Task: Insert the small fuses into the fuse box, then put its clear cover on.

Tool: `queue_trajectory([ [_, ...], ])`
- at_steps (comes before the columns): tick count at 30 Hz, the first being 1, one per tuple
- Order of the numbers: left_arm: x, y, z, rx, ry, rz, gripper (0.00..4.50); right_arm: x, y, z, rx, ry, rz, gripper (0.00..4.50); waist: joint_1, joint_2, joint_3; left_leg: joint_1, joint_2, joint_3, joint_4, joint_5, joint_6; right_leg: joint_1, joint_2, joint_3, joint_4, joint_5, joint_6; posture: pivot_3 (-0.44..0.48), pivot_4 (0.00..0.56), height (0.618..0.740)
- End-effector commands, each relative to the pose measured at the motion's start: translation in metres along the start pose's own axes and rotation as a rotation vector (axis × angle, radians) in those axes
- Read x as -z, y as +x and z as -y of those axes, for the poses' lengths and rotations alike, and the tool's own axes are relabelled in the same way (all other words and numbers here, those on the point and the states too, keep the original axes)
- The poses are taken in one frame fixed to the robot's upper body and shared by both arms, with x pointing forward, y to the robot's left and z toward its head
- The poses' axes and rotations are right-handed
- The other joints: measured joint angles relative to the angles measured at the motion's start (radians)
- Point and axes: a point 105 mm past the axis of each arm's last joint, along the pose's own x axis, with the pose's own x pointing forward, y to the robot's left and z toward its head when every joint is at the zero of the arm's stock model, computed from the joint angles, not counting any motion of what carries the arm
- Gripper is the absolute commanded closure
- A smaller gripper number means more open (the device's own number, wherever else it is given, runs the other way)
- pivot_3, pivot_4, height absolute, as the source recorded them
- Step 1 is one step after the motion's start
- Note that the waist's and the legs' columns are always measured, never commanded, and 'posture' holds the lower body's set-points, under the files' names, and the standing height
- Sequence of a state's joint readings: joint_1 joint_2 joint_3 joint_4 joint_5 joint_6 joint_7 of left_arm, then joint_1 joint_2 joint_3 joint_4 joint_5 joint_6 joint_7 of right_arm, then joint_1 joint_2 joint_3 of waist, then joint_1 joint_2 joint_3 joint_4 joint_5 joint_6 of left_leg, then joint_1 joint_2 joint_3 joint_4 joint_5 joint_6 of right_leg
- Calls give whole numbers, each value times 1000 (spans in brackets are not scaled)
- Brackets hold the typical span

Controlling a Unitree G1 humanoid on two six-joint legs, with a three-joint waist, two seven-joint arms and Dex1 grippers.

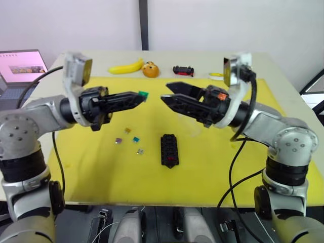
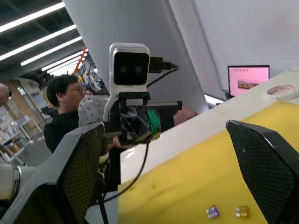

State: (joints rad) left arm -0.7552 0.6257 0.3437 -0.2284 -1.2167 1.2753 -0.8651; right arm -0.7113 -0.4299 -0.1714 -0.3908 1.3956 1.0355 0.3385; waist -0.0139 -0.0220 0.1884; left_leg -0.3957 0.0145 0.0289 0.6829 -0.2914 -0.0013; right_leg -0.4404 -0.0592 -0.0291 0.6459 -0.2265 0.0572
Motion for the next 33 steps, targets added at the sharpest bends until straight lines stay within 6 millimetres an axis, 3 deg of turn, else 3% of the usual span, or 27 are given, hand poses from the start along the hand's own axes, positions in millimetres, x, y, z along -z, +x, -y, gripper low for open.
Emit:
queue_trajectory([
  [1, -8, 4, 6, 51, 12, 18, 4474, -5, 4, -10, -21, -27, 25, 0, 0, 0, 0, 0, 0, 0, 0, 0, 0, 0, 1, 0, 0, 0, 0, 0, 150, 737],
  [6, -4, 8, 6, 65, -1, 6, 4474, -1, 9, -11, -13, -2, 42, 0, 0, 0, 0, 0, 0, 0, 0, 0, 0, 0, 2, 0, 0, 0, 0, 0, 150, 737],
  [9, -3, 9, 4, 60, -1, 5, 4500, 1, 10, -12, -14, 4, 42, 884, 0, 0, 0, 0, 0, 0, 0, 0, 0, 0, 2, 0, 0, 0, 0, 0, 150, 737],
  [12, -3, 8, 4, 57, 1, 5, 4500, 3, 11, -13, -18, 10, 33, 2296, 0, 0, 0, 0, 0, 0, 0, 0, 0, 0, 2, 0, 0, 0, 0, 0, 150, 737],
  [24, -4, 6, 1, 36, 21, 12, 4500, 5, 12, -15, -26, 31, 32, 2296, 1, 0, 0, 0, 0, 0, 0, 0, 0, 0, 2, 0, 0, 0, 0, 0, 150, 737],
  [27, -2, 6, 0, 33, 20, 7, 4500, 4, 12, -16, -28, 32, 34, 3147, 0, 0, 0, 0, 0, 0, 0, 0, 0, 0, 2, 0, 0, 0, 0, 0, 150, 737],
  [30, 1, 5, 0, 29, 21, -2, 4500, 4, 11, -17, -33, 34, 36, 4453, 1, 0, 0, 0, 0, -1, 0, 0, 0, 0, 2, 0, 0, 0, 0, 0, 150, 737],
  [33, 2, 5, -1, 26, 25, -1, 4500, 5, 10, -19, -39, 36, 24, 4453, 1, 0, 0, 0, 0, -1, 0, 0, 0, 0, 3, 0, -1, 0, 0, 0, 150, 737],
])
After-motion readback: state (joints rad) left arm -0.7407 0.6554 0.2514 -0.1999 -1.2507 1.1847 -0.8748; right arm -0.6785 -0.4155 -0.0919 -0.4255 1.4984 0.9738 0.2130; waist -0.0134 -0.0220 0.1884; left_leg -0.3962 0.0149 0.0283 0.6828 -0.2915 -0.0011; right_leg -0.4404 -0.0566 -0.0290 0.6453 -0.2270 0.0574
